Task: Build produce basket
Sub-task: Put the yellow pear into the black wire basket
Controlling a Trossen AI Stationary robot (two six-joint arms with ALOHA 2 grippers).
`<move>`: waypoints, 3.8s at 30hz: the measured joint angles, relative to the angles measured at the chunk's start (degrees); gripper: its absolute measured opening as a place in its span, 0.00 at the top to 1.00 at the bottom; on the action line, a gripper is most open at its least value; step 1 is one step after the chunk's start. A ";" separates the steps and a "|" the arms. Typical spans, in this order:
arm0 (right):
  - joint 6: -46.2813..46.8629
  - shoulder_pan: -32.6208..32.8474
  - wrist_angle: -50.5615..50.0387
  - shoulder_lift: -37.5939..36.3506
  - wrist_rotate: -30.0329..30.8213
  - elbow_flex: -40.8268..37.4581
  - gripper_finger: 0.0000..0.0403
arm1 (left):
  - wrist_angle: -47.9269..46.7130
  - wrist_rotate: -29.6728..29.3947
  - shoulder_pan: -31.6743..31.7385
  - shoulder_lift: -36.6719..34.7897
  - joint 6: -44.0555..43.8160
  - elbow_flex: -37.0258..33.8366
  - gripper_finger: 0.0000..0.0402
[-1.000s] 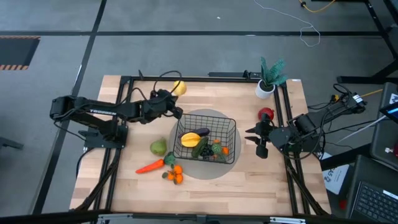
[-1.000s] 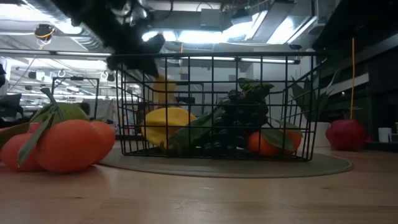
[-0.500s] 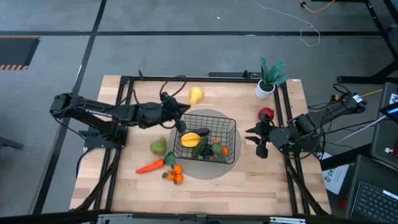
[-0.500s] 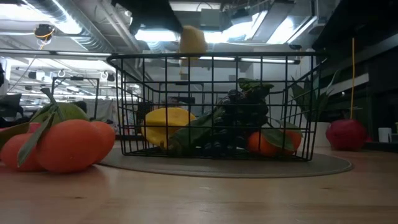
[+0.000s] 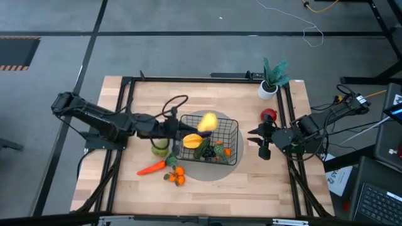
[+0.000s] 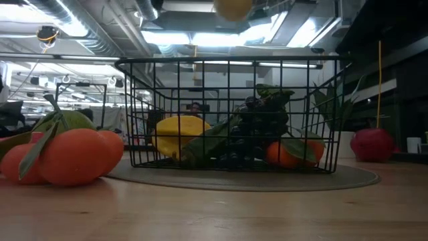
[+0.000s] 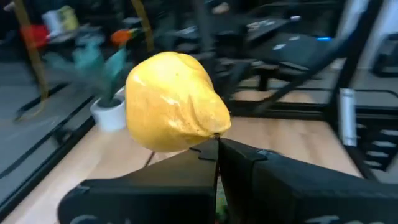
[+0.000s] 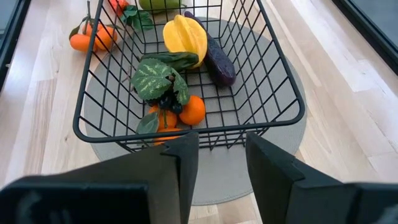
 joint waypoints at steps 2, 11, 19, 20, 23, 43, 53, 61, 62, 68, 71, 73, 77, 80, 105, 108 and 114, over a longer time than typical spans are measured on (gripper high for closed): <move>0.00 0.01 0.01 0.00 0.00 0.00 0.69 | 1.32 2.30 -0.90 0.00 2.01 0.00 1.00; -0.02 0.00 0.01 0.00 0.77 0.00 0.69 | 2.07 10.58 -3.31 0.24 7.01 0.00 1.00; 0.00 0.00 0.05 0.02 3.47 0.01 0.69 | 3.22 10.79 -3.76 1.31 6.19 0.02 1.00; 0.00 -0.01 0.05 0.02 3.47 0.00 0.69 | 3.74 10.79 -3.76 1.31 6.31 0.02 1.00; 0.00 0.01 0.08 0.02 3.48 0.00 0.69 | 3.74 10.79 -3.76 1.31 6.49 0.04 1.00; 17.28 -0.20 3.04 0.27 -1.59 -7.59 0.69 | 2.32 11.01 -3.76 1.31 6.08 0.04 1.00; 15.91 -7.83 12.67 0.93 -4.13 -12.57 0.69 | 2.32 11.01 -3.71 1.29 6.08 0.04 1.00; 8.54 -13.67 18.60 3.12 -6.99 -12.57 0.69 | 2.32 11.01 -3.69 1.29 6.08 0.04 1.00; 7.64 -14.01 19.79 3.94 -7.44 -12.55 0.69 | 2.30 11.01 -3.69 1.29 6.08 0.04 1.00; 6.01 -16.03 22.55 8.82 -10.16 -12.52 0.69 | 2.08 11.00 -3.69 1.29 6.07 0.04 1.00; 5.71 -17.32 24.71 10.67 -9.98 -12.57 0.69 | 2.05 11.00 -3.69 1.29 6.06 0.04 1.00; 5.56 -17.98 25.29 11.59 -8.61 -12.51 0.69 | 1.96 11.00 -3.66 1.29 6.07 0.04 1.00; 5.62 -19.20 25.88 12.14 -5.47 -12.56 0.69 | 1.84 10.98 -3.62 1.29 6.08 0.04 1.00; 5.77 -19.68 26.63 12.17 -4.91 -12.57 0.69 | 1.66 10.98 -3.62 1.29 6.08 0.04 1.00; 4.22 -19.64 10.95 7.52 -4.99 -8.87 0.69 | 0.74 10.53 -3.62 1.27 6.08 0.02 1.00; 7.05 -19.55 2.19 5.88 -7.99 -5.25 0.69 | 0.68 10.57 -3.46 1.27 6.08 0.02 1.00; 10.67 -17.13 -2.31 3.56 -8.71 -3.26 0.69 | -0.50 10.44 -1.35 1.27 4.50 0.02 1.00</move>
